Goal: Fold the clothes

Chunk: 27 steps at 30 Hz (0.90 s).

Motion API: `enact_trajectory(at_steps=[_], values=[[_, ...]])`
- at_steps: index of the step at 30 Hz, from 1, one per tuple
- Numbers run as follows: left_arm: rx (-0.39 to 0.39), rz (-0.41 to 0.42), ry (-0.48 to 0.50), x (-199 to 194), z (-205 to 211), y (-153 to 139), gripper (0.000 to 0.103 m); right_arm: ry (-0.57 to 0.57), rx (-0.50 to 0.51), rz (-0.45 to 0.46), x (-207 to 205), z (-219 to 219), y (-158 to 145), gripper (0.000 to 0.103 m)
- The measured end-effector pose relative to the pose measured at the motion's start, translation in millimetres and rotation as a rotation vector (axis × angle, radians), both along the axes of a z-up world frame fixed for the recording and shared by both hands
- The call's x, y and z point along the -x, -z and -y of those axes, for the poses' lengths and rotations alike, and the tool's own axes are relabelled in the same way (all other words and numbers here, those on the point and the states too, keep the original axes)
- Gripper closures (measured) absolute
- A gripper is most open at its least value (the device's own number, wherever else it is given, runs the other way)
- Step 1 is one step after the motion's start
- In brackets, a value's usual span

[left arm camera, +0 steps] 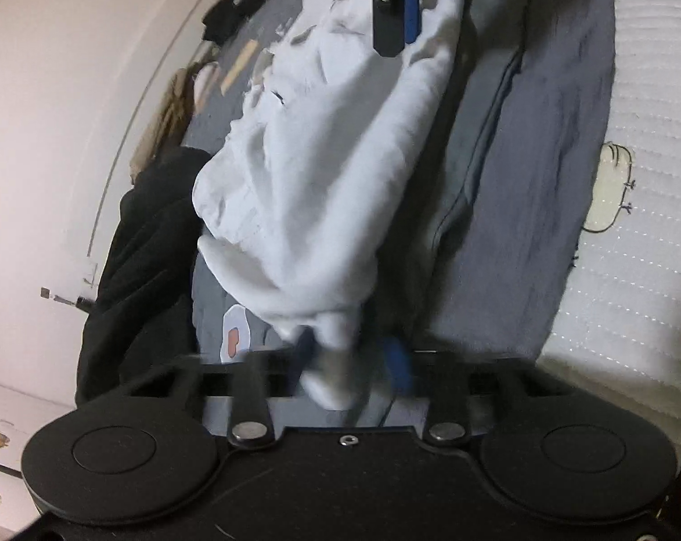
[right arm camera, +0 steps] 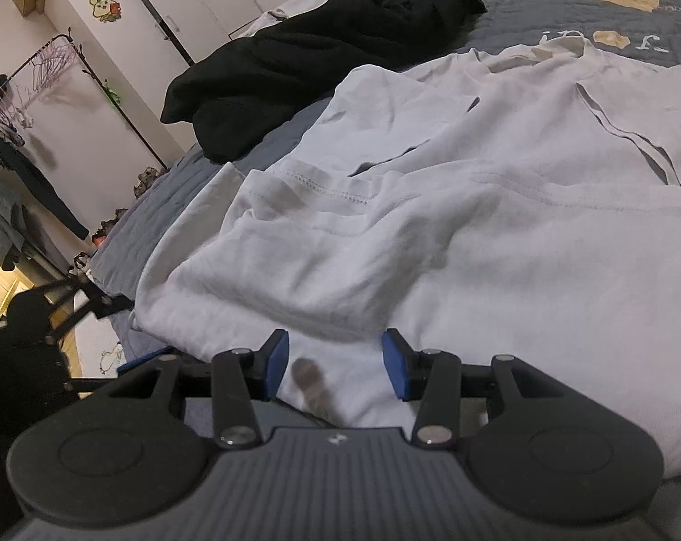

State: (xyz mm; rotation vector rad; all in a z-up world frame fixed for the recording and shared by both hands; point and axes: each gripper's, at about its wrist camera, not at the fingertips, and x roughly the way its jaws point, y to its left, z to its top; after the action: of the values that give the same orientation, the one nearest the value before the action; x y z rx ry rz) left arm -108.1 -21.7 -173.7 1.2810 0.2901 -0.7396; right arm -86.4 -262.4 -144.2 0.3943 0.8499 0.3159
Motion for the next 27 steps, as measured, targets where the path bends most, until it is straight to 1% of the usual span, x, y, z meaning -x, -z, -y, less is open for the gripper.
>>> enact_trajectory(at_steps=[2, 3, 6, 7, 8, 10, 11, 12, 13, 14, 15, 17, 19, 20, 23, 24, 27], values=[[0.054, -0.009, 0.000, 0, -9, -9, 0.097, -0.004, -0.001, 0.001, 0, 1, 2, 0.058], [0.051, 0.011, 0.014, 1, -16, -12, 0.098, -0.008, -0.002, 0.002, 0, 2, 3, 0.058], [-0.053, 0.117, 0.106, 2, -43, -6, 0.098, -0.020, -0.004, 0.008, -1, 4, 7, 0.062], [-0.071, 0.124, 0.117, 1, -47, -5, 0.098, -0.027, -0.018, 0.007, -1, 5, 8, 0.063], [-0.069, 0.104, 0.107, 0, -45, -6, 0.098, -0.031, -0.037, -0.001, -2, 6, 9, 0.064], [-0.064, 0.093, 0.102, -1, -42, -7, 0.098, -0.039, -0.030, 0.001, -2, 6, 9, 0.064], [-0.040, 0.058, 0.079, -4, -41, -12, 0.096, -0.044, -0.024, 0.003, -2, 6, 9, 0.064], [-0.017, 0.024, 0.056, -7, -40, -16, 0.092, -0.048, -0.018, 0.006, -2, 6, 9, 0.064], [0.026, -0.033, 0.014, -11, -40, -24, 0.090, -0.050, -0.019, 0.010, -1, 5, 7, 0.064], [0.088, -0.112, -0.046, -15, -39, -34, 0.081, -0.050, -0.021, 0.016, -1, 5, 5, 0.064], [0.149, -0.191, -0.106, -19, -38, -45, 0.077, -0.050, -0.024, 0.021, -1, 4, 2, 0.063], [0.294, -0.323, -0.183, -27, -42, -67, 0.077, -0.050, -0.030, 0.031, 0, 3, -3, 0.060], [0.460, -0.447, -0.266, -41, -54, -89, 0.077, -0.050, -0.036, 0.042, 1, 1, -8, 0.060], [0.506, -0.469, -0.298, -48, -57, -92, 0.077, -0.050, -0.038, 0.047, 1, 1, -10, 0.059], [0.571, -0.488, -0.372, -65, -59, -94, 0.077, -0.051, -0.047, 0.063, 2, -1, -18, 0.059], [0.577, -0.491, -0.380, -67, -56, -92, 0.077, -0.051, -0.050, 0.068, 2, -2, -20, 0.059], [0.551, -0.496, -0.361, -64, -36, -80, 0.075, -0.051, -0.058, 0.084, 3, -4, -28, 0.059]])
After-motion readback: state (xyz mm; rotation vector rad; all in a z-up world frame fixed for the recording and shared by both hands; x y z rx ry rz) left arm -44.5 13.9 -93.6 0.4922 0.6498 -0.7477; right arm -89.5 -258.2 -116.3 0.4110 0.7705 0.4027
